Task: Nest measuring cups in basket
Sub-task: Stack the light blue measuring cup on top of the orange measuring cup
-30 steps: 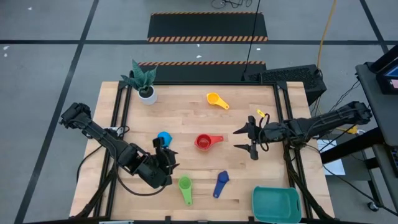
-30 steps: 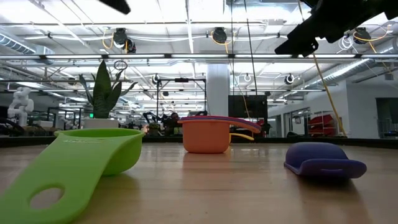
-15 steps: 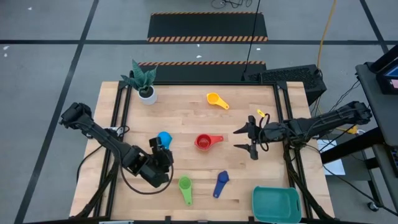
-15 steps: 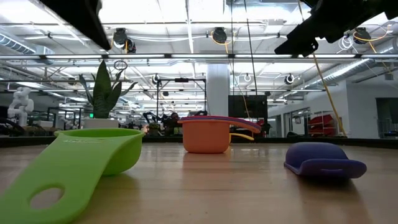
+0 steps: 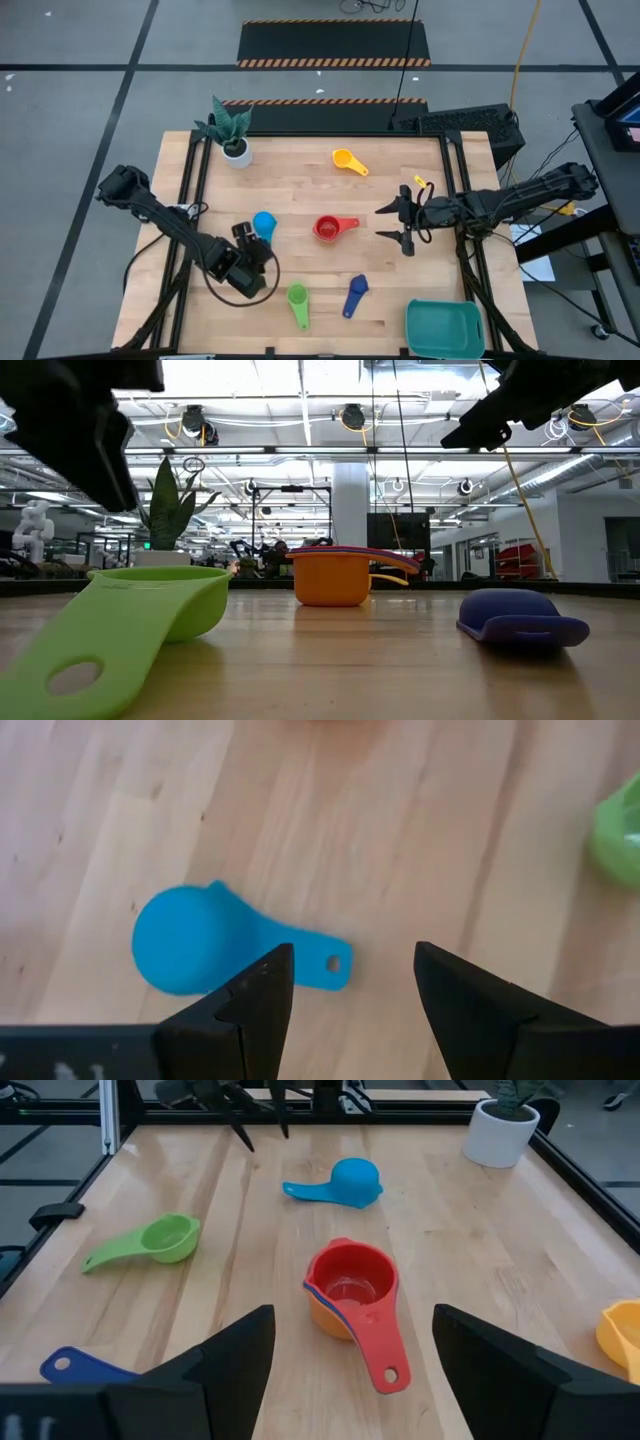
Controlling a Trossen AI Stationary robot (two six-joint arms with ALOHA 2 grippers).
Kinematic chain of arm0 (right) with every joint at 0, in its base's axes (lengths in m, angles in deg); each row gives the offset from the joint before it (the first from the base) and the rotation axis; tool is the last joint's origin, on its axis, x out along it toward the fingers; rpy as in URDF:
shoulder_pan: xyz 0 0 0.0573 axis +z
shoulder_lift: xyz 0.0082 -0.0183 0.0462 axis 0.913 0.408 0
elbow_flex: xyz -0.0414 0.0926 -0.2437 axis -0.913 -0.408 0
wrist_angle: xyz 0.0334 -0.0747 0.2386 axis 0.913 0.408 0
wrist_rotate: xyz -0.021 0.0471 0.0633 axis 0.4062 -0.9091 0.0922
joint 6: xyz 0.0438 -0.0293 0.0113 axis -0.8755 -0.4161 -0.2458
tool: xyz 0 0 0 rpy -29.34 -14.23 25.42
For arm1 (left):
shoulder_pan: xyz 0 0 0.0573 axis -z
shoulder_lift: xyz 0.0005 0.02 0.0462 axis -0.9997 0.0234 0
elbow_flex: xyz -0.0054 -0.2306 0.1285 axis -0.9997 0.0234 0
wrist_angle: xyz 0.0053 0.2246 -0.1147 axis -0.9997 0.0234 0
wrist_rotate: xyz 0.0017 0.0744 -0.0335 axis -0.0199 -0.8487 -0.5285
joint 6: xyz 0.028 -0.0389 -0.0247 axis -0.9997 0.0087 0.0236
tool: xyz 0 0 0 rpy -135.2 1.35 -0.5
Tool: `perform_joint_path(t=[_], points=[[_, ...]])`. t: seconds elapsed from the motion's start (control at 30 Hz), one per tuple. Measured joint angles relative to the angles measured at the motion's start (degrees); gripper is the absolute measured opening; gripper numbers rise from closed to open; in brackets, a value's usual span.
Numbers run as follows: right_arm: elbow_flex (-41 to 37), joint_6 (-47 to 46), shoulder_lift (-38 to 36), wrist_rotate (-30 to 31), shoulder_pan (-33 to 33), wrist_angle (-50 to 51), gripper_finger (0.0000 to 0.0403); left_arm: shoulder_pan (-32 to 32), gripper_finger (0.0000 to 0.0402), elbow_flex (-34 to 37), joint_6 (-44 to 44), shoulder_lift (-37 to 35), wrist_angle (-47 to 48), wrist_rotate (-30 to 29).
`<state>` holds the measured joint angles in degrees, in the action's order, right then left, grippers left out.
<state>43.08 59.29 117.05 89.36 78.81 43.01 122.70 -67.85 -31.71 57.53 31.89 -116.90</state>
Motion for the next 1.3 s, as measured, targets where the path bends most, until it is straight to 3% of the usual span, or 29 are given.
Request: perform_joint_path(t=[0.2, 0.47, 0.9, 1.3], points=[[0.00, -0.92, 0.00, -0.07, 0.00, 1.42, 0.0265, 0.21, 0.0212, 5.55, 1.07, 0.00, -6.00, 0.00], [0.00, -2.13, 0.00, -0.16, 0.00, 2.10, 0.0265, 1.40, 0.0212, 13.02, -4.95, 0.01, -15.93, 0.14], [0.00, -2.16, 0.00, -0.18, 0.00, 2.84, 0.0265, 0.90, 0.0211, 18.99, -9.22, 0.00, -22.63, -0.30], [0.00, -2.14, 0.00, -0.18, 0.00, 2.82, 0.0265, 0.94, 0.0211, 23.84, -13.92, -0.05, -31.48, -5.06]])
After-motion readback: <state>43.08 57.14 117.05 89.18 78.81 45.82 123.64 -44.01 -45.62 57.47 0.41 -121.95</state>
